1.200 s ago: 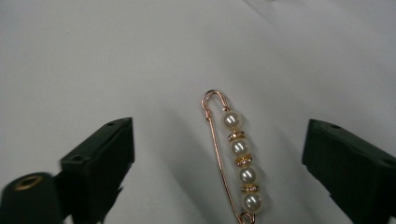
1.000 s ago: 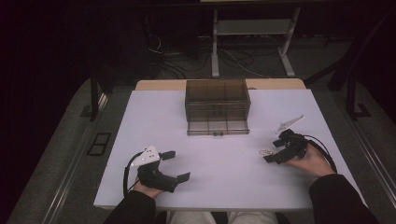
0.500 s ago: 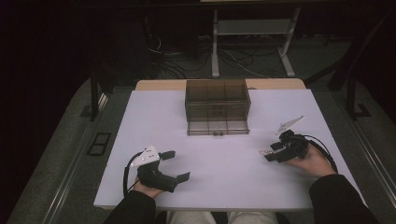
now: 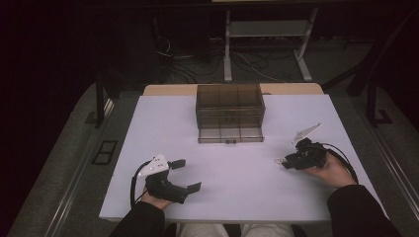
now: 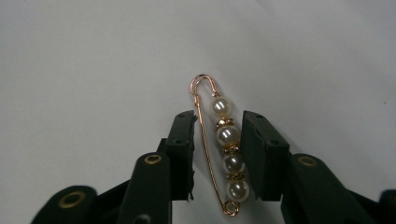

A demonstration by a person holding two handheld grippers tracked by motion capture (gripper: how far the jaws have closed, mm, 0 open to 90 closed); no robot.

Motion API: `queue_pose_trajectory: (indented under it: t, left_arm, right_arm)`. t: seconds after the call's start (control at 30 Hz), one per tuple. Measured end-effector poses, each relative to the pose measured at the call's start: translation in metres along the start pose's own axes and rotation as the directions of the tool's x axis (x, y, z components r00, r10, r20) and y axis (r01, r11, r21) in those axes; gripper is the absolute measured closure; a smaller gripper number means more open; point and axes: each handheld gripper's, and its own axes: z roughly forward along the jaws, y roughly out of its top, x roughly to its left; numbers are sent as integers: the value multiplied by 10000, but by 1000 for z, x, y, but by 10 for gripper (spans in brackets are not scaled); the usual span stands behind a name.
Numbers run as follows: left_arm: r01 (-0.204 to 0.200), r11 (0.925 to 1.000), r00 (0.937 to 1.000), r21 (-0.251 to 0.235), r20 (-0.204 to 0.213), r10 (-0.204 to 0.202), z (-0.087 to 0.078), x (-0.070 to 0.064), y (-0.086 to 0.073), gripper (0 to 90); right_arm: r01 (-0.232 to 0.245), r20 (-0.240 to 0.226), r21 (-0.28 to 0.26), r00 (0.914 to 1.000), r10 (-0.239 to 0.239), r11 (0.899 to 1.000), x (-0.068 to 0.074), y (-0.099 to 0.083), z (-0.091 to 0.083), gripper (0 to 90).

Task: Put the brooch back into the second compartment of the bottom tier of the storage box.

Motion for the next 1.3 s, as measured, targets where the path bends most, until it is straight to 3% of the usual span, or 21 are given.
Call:
queue_pose_trajectory:
  t: [0.1,0.57,0.97,1.3]
  left_arm:
    - [29,10000,10000,-20,-2,-29,0,0,0,0]
    - [40,9999,10000,-97,-55,-41,-3,2,1,0]
    - [93,9999,9999,-136,-111,-95,-5,5,1,0]
    - [82,9999,9999,-120,-120,-83,-5,5,1,0]
  right_arm:
    - [120,196,34,9997,-120,9999,1,0,0,718]
    - [238,389,61,9990,-240,9997,4,0,0,775]
    - [14,87,154,10000,-15,9999,3,0,-3,785]
    - [-577,-313,-78,9979,574,9983,-3,-2,-9,787]
